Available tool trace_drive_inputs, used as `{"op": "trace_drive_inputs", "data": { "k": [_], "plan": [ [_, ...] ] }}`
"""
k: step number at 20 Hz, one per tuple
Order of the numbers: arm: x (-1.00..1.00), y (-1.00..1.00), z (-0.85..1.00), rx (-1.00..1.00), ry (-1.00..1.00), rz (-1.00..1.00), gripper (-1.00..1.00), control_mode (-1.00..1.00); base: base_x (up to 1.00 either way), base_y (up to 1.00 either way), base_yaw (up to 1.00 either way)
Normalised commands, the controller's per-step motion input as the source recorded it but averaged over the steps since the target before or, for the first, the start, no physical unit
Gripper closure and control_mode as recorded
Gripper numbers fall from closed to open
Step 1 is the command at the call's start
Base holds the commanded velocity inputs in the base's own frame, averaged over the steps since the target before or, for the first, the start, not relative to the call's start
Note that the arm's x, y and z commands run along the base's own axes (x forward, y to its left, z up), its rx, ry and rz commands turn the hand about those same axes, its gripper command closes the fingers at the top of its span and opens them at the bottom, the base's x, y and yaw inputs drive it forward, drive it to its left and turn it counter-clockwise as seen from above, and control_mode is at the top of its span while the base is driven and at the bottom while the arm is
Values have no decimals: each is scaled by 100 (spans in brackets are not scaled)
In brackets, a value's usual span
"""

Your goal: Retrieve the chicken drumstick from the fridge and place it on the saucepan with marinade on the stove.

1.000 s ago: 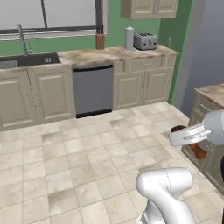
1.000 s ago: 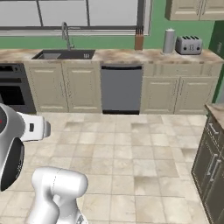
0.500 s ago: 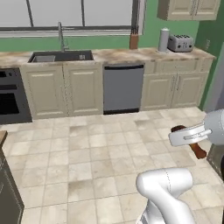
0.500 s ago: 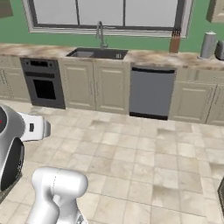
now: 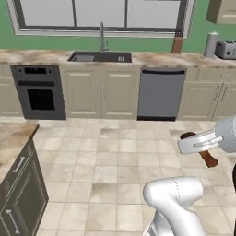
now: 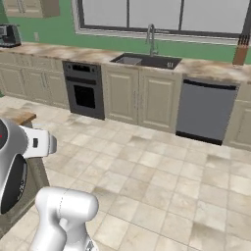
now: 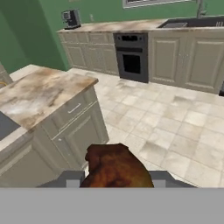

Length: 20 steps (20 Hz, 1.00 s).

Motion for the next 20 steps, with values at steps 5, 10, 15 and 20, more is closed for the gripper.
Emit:
{"op": "trace_drive_inputs", "data": {
  "k": [5,10,15,20],
  "plan": [
    [0,0,0,0,0,0,100,100,13,9,36],
    [0,0,0,0,0,0,100,100,11,10,37],
    [0,0,0,0,0,0,100,100,10,10,37],
    [0,0,0,0,0,0,100,100,7,14,37]
  ]
}}
